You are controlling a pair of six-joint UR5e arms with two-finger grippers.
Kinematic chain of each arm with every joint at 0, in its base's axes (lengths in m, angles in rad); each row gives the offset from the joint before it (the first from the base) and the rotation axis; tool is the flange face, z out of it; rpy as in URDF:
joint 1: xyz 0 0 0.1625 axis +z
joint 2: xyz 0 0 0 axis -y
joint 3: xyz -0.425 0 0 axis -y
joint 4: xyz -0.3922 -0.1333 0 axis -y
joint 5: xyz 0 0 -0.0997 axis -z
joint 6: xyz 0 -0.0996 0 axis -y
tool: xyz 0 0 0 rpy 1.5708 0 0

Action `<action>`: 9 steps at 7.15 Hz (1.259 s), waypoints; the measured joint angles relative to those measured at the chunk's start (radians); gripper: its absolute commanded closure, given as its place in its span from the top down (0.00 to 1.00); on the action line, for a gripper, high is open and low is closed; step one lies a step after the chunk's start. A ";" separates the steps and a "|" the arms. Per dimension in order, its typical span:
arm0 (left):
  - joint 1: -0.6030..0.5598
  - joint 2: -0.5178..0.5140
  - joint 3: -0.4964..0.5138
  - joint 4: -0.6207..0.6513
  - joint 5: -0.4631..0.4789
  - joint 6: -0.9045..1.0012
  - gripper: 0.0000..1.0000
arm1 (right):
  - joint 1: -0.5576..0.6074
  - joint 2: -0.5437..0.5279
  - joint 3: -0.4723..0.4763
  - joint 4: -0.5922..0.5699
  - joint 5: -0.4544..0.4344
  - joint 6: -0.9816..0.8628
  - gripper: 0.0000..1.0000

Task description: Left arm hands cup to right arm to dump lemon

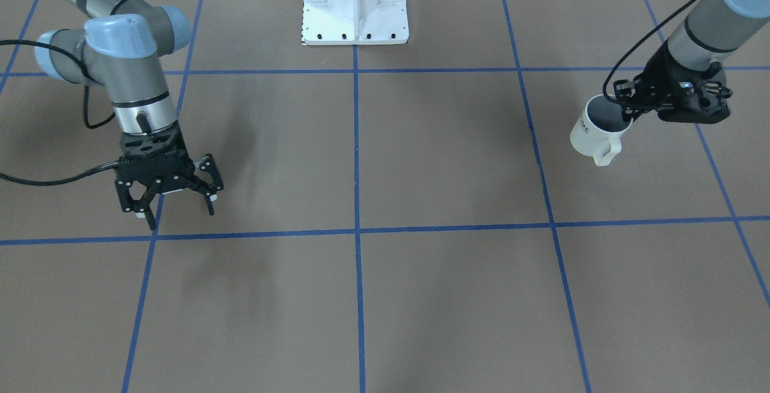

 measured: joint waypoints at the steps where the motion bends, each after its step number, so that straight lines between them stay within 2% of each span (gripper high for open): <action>1: -0.022 0.013 0.041 -0.027 -0.002 0.076 0.00 | 0.097 -0.051 0.022 -0.025 0.146 -0.091 1.00; 2: -0.050 0.017 0.088 -0.044 -0.003 0.146 0.00 | 0.201 -0.114 0.042 -0.035 0.285 -0.182 1.00; 4: -0.089 0.024 0.171 -0.054 -0.015 0.251 0.00 | 0.361 -0.247 0.065 -0.047 0.460 -0.354 1.00; 7: -0.089 0.026 0.226 -0.054 -0.140 0.269 0.00 | 0.493 -0.315 0.090 -0.165 0.630 -0.468 1.00; 9: -0.086 0.025 0.245 -0.055 -0.170 0.271 0.00 | 0.514 -0.341 0.098 -0.188 0.662 -0.473 1.00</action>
